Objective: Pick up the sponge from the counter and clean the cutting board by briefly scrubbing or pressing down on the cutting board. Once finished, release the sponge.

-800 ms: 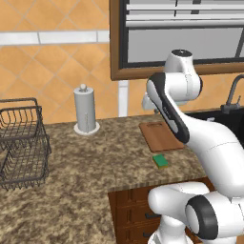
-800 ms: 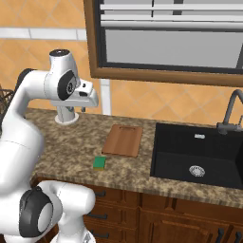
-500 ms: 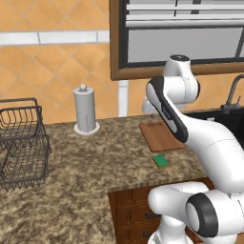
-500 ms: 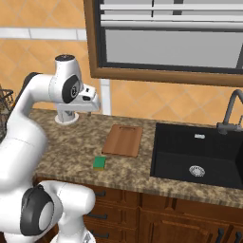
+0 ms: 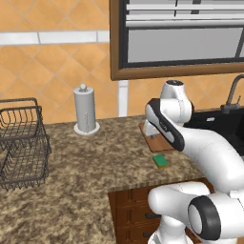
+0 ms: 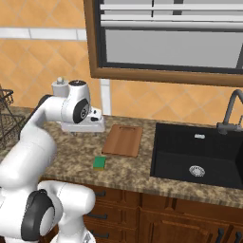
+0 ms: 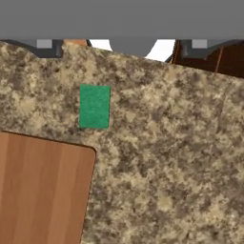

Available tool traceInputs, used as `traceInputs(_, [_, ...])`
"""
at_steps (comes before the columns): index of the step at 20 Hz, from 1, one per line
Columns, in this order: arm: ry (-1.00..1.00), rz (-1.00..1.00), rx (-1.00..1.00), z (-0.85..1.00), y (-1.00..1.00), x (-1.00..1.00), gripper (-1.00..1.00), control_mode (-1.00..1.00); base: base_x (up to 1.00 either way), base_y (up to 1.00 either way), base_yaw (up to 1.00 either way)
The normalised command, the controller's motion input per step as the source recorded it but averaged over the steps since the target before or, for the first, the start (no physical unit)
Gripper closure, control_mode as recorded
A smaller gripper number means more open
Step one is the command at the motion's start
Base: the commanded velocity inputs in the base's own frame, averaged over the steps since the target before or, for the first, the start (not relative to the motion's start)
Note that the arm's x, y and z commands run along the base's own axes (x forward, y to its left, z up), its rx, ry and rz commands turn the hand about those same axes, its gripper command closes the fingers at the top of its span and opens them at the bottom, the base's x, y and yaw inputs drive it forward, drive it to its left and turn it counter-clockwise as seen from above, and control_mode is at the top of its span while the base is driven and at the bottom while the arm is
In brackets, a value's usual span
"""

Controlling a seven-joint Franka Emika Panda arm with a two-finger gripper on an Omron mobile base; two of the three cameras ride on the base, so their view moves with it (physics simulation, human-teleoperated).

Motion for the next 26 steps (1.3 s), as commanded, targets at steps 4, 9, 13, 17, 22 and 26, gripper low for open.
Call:
traceInputs(4, [0.00,0.02,-0.06,-0.83,-0.34,-0.27,-1.00,-1.00,0.00,0.00,0.00])
traceInputs(9, [-0.01,0.00,-0.12,-0.56,-0.16,-0.07,-1.00,-1.00,0.00,0.00,0.00])
traceInputs(13, [0.00,0.00,-0.06,-0.32,0.00,0.00,-1.00,-1.00,0.00,0.00,0.00])
traceInputs(17, [0.00,0.00,0.00,-0.26,-0.02,0.03,-1.00,-1.00,0.00,0.00,0.00])
traceInputs(22, [0.00,0.00,0.00,-0.16,-0.02,0.16,-1.00,-1.00,0.00,0.00,0.00])
traceInputs(26, [0.00,0.00,0.00,-0.14,0.00,0.29,-1.00,-1.00,0.00,0.00,0.00])
